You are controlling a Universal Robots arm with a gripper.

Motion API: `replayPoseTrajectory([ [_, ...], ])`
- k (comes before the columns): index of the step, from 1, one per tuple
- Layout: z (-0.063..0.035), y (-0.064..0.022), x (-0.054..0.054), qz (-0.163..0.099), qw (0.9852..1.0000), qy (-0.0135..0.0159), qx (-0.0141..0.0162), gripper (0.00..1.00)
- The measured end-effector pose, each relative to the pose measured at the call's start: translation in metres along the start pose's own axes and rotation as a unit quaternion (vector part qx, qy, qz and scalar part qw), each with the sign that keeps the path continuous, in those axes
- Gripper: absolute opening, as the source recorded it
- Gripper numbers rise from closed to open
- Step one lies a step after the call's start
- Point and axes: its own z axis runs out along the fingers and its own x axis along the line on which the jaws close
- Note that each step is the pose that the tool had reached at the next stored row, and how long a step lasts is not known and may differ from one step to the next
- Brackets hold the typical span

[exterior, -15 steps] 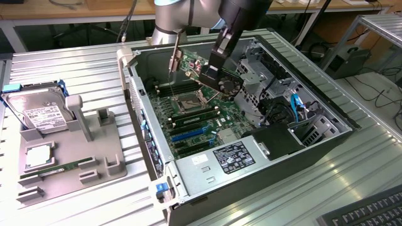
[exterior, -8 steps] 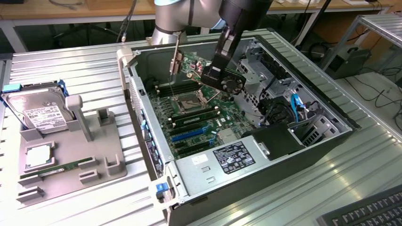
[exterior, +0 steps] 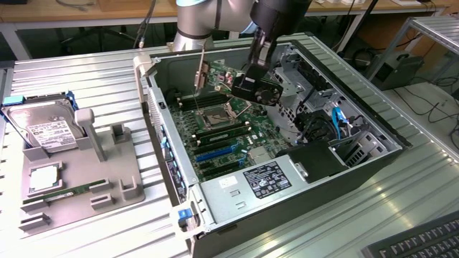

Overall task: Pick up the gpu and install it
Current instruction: 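Insert the gpu into the slot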

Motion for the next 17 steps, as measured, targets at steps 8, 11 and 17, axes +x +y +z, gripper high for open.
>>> replayPoseTrajectory([
  [8,0.0018,-0.0002,0.0,-0.067,0.9978,0.0036,0.0023,0.26],
  [11,0.0027,-0.0002,0.0001,-0.092,0.9957,0.0056,0.0022,0.26],
  [17,0.0053,-0.0005,0.0002,-0.146,0.9892,0.0105,0.0007,0.26],
])
